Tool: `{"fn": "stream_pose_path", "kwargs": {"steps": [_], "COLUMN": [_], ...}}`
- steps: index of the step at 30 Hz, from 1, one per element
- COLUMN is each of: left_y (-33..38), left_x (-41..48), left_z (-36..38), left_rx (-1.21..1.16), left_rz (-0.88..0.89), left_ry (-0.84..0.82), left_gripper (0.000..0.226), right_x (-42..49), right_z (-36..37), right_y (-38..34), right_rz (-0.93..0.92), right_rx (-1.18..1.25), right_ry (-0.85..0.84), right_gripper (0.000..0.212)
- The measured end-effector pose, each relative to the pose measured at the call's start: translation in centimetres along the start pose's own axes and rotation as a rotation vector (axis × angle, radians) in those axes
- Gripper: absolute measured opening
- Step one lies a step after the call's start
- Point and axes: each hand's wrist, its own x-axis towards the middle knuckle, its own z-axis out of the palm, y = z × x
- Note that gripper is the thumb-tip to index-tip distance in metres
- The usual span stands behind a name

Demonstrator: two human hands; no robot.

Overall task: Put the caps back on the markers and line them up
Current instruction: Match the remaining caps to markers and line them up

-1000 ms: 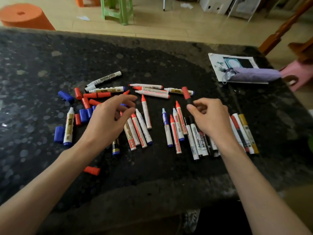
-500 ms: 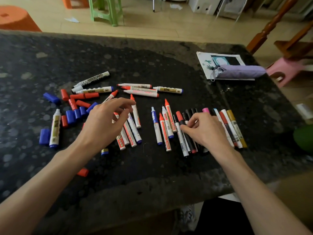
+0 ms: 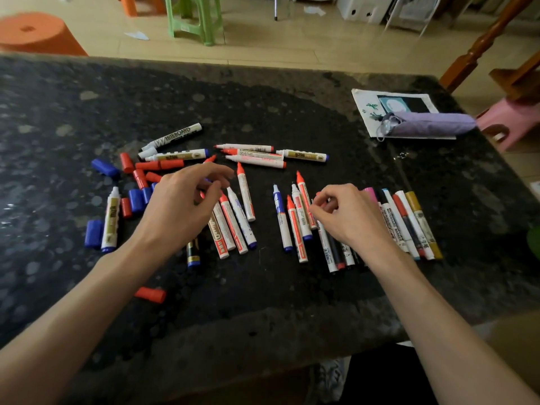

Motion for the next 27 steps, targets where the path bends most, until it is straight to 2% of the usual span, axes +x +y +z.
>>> {"fn": "stream_pose_path", "kwargs": {"steps": [5,9,12,16,18,20,23,27], "left_y": [-0.1,-0.1,-0.2,-0.7,-0.9,-1.1,-1.5,-2.6], "left_x": [0.0,0.0,0.1,0.1,0.2,0.2,0.3,0.4], "left_z": [-0.2,-0.6,-0.7,-0.9,-1.1,-1.4,-1.9,-3.2], "left_rx": [-0.004,0.009,0.015,0.015,0.017,0.034,0.060,0.100], "left_rz": [-0.001,-0.002,-0.003,-0.015,-0.010,-0.009,-0.027,-0.106], "left_ry": [0.000,0.000,0.012,0.018,0.024,0.027,0.051,0.077], "left_gripper": [0.031,0.031,0.030,0.030,0.030,0.030,0.030,0.031], "right_x": [0.4,1.1,1.5,1.7,1.8,1.9,1.7,1.4], "right_z": [0.5,0.8,1.0,1.0,0.8,0.8,1.6,2.8], "right_y": [-1.2,-1.4,-2.0,-3.0,-3.2,-3.3,-3.6,-4.9], "right_rz": [0.020,0.059,0.066,0.062,0.056,0.068,0.065,-0.001], "right_rx": [-0.032,-0.012,-0.008,0.122,0.153,0.117,0.043,0.009], "right_ry": [-0.089,-0.017,-0.038,-0.111,-0.055,-0.012,-0.083,-0.109], "right_gripper": [0.015,0.018,0.018,0.012,0.012,0.018,0.027,0.022]}}
